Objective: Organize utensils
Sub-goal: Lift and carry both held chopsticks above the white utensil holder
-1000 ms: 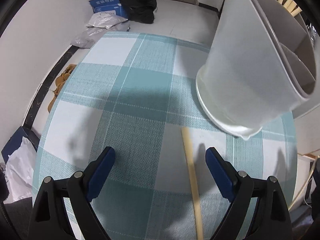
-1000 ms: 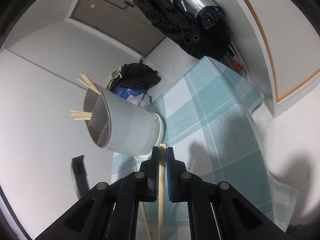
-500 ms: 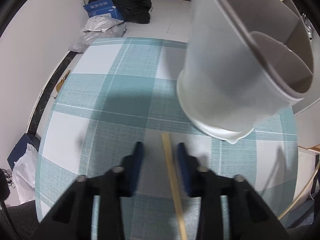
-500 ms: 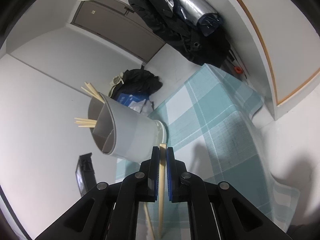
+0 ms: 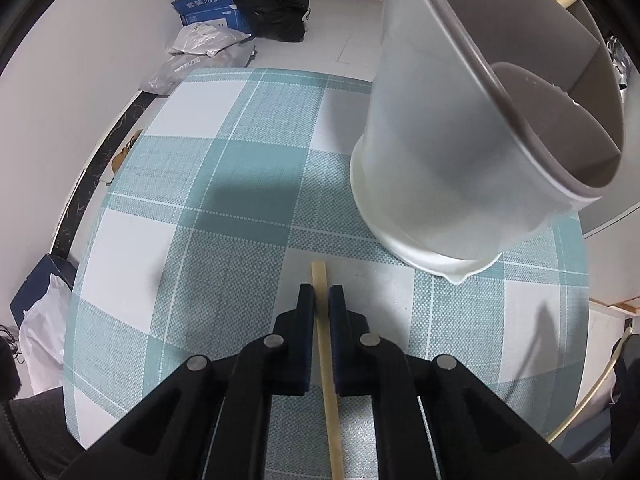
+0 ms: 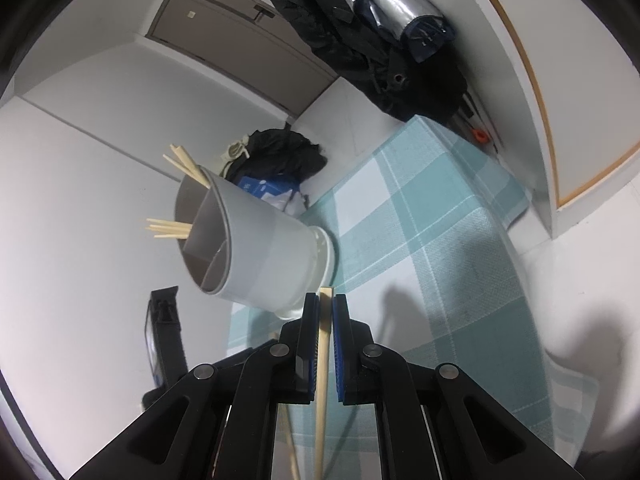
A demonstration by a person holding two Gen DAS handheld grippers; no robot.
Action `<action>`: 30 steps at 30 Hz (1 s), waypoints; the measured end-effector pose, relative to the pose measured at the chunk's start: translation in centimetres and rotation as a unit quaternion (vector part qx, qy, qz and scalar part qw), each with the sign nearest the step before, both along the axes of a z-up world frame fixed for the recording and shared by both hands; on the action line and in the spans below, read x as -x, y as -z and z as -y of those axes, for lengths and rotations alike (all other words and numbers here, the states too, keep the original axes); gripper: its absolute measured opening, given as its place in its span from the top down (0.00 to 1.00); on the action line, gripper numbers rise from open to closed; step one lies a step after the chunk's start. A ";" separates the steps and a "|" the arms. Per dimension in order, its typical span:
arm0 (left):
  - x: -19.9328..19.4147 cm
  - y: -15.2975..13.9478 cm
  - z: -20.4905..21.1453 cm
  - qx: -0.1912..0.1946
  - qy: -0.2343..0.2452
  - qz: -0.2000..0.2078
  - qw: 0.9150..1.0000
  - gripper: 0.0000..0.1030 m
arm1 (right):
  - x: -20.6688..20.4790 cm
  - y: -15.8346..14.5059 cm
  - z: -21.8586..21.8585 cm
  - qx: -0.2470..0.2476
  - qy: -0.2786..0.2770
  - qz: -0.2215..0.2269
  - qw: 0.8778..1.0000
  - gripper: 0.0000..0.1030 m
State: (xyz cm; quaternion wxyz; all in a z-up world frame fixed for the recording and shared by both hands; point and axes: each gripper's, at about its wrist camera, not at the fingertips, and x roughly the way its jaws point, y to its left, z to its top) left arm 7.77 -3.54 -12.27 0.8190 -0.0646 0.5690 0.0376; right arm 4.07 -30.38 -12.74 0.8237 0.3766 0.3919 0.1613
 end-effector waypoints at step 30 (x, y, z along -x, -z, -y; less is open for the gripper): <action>8.4 -10.3 0.0 0.084 0.105 0.244 0.960 0.97 | 3.9 -6.4 -4.7 0.108 -0.034 0.121 0.986 0.94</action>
